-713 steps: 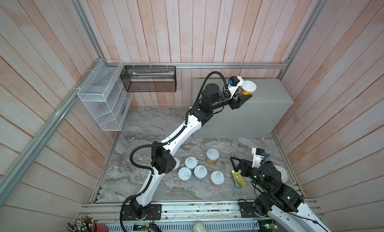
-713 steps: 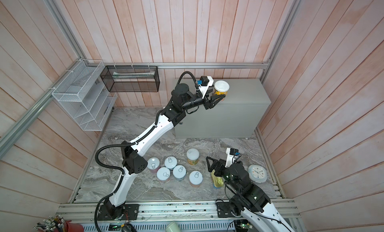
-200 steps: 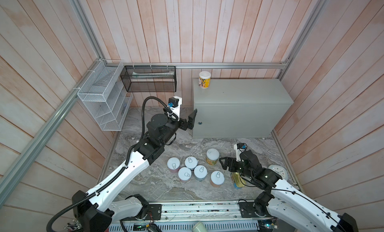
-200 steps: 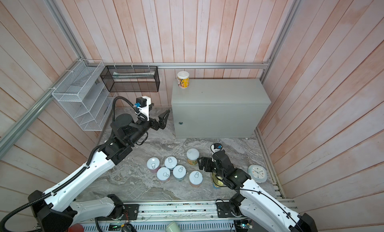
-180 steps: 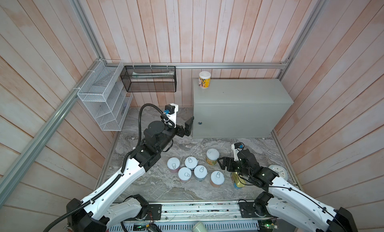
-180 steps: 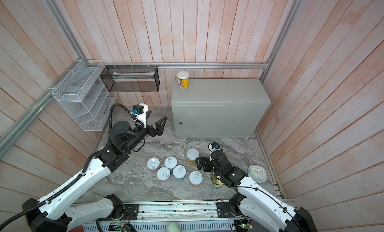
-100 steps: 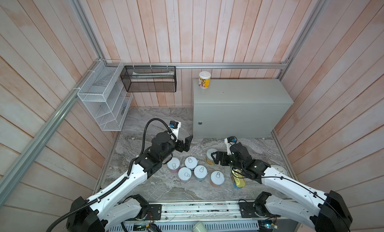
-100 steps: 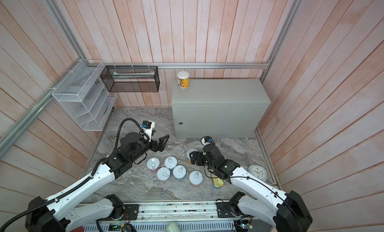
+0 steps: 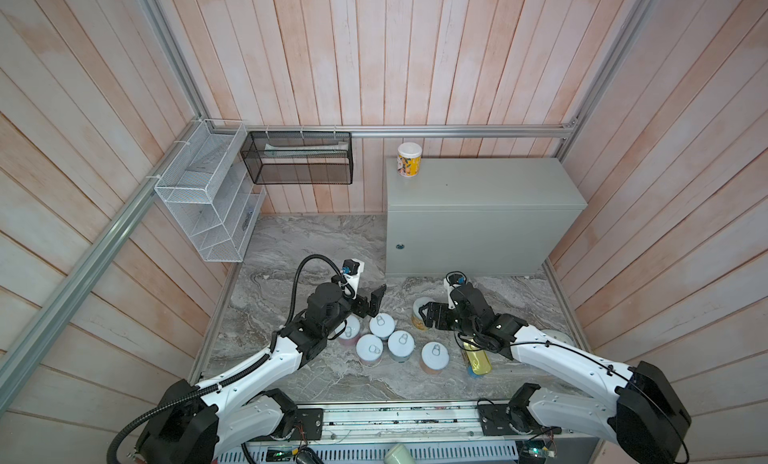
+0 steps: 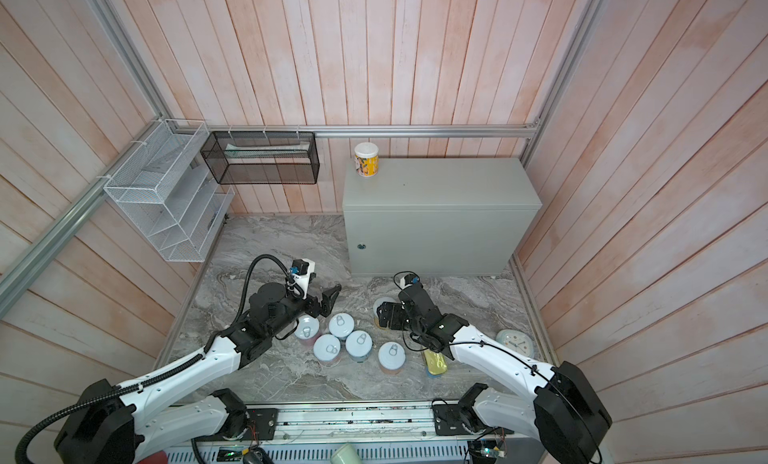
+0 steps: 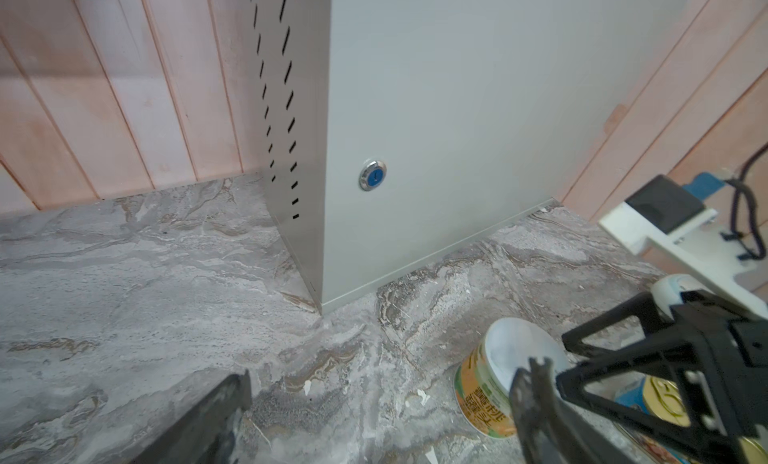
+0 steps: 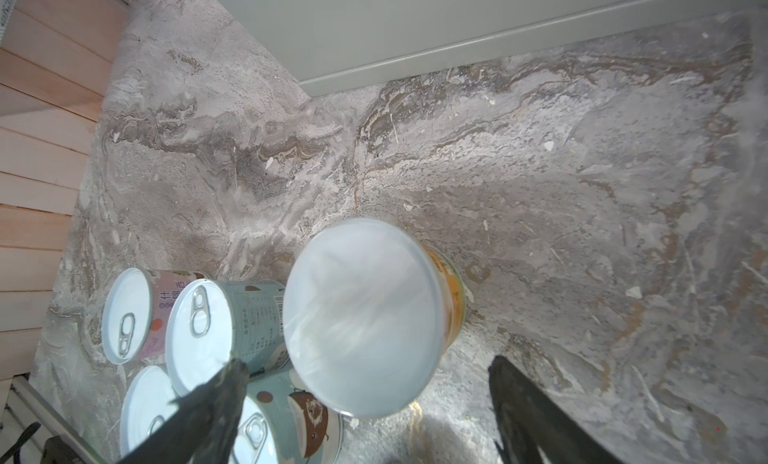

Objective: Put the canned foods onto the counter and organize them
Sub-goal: 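Draw left arm back toward the cans while right gripper reaches toward them, then close right gripper on the white-lidded green-yellow canned peach canister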

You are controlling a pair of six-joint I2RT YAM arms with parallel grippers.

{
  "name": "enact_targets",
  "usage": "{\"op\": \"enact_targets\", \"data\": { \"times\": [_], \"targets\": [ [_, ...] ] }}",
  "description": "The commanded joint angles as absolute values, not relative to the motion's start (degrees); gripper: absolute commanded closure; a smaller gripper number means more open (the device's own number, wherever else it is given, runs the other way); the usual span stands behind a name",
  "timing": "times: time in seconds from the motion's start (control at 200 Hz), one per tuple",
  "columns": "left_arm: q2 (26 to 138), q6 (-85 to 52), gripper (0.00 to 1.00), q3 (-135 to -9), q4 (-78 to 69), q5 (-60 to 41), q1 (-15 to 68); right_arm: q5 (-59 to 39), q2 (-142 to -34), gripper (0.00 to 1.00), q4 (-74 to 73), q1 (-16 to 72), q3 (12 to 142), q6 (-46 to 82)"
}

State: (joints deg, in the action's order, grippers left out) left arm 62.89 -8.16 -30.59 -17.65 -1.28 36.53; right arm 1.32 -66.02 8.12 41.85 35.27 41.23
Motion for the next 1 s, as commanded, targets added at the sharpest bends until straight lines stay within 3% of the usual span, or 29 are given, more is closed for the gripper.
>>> {"op": "enact_targets", "data": {
  "times": [0.0,0.995],
  "targets": [
    [62.25,-8.04,0.00,-28.74,-22.98,-5.27,36.53,-0.20,-67.19,0.09,7.30,42.77,37.51,42.80],
    [65.92,-7.29,0.00,-28.39,-23.02,-3.61,36.51,7.26,-84.87,0.14,10.67,45.79,48.28,39.49]
  ]
}}
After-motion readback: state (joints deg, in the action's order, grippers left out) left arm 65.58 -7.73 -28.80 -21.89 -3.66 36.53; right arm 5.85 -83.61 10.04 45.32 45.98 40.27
